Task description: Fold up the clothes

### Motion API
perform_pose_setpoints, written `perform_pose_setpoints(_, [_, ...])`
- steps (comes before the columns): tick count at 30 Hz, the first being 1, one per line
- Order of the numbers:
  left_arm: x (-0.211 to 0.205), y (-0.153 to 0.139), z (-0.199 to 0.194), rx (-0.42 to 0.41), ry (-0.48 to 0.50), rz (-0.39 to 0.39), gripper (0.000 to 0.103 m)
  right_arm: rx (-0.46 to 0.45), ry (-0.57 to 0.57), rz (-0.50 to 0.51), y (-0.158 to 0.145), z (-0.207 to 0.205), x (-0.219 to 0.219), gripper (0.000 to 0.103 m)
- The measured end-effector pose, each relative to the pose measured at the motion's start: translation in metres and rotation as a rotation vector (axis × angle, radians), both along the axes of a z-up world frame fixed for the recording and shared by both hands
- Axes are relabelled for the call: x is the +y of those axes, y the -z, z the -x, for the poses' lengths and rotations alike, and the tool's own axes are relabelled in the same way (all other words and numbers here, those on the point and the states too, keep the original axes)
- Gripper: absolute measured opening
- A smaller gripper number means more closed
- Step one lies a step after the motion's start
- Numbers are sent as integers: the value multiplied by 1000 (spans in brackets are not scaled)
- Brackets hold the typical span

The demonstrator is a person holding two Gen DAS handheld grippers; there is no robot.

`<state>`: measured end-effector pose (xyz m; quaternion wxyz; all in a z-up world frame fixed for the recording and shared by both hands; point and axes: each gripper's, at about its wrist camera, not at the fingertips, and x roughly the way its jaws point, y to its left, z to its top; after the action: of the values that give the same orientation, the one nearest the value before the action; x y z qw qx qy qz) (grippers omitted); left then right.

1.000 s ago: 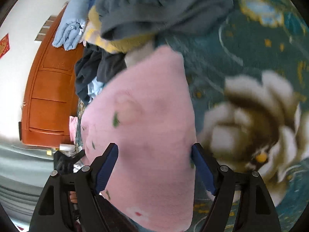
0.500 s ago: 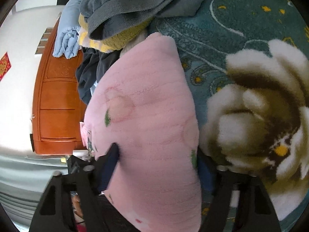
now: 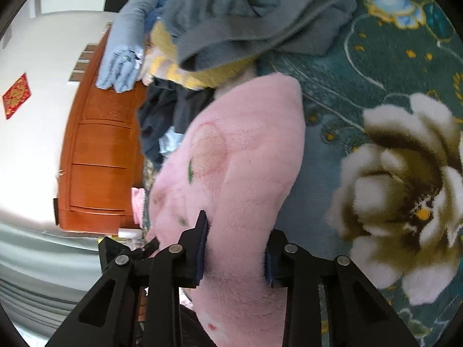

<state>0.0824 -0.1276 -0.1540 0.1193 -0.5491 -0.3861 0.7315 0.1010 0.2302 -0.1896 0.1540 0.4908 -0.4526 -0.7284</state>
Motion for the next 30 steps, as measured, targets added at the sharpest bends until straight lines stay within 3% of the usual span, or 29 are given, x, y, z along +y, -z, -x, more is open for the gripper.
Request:
perform_pose_setpoints(4, [26,-26,9,62,66,-21,41,52,19,-9,-24,-15,12,29])
perform_pose_setpoints(10, [90,-57,-17,105,255,-46,41,126,128,-43,-63,-71,57,29])
perform_pose_setpoints(18, [176,-98,-51,161,507,-78,41,162,370,-106,-93,-197,143,29])
perform_pose_setpoints(24, [294,-104,-67,136,717,-84,41,145,544,-165,-108,-289,209,29])
perform_pose_setpoints(30, [384,-96,-93,93,869,-81,41,81,677,-205,-109,-351,282,29])
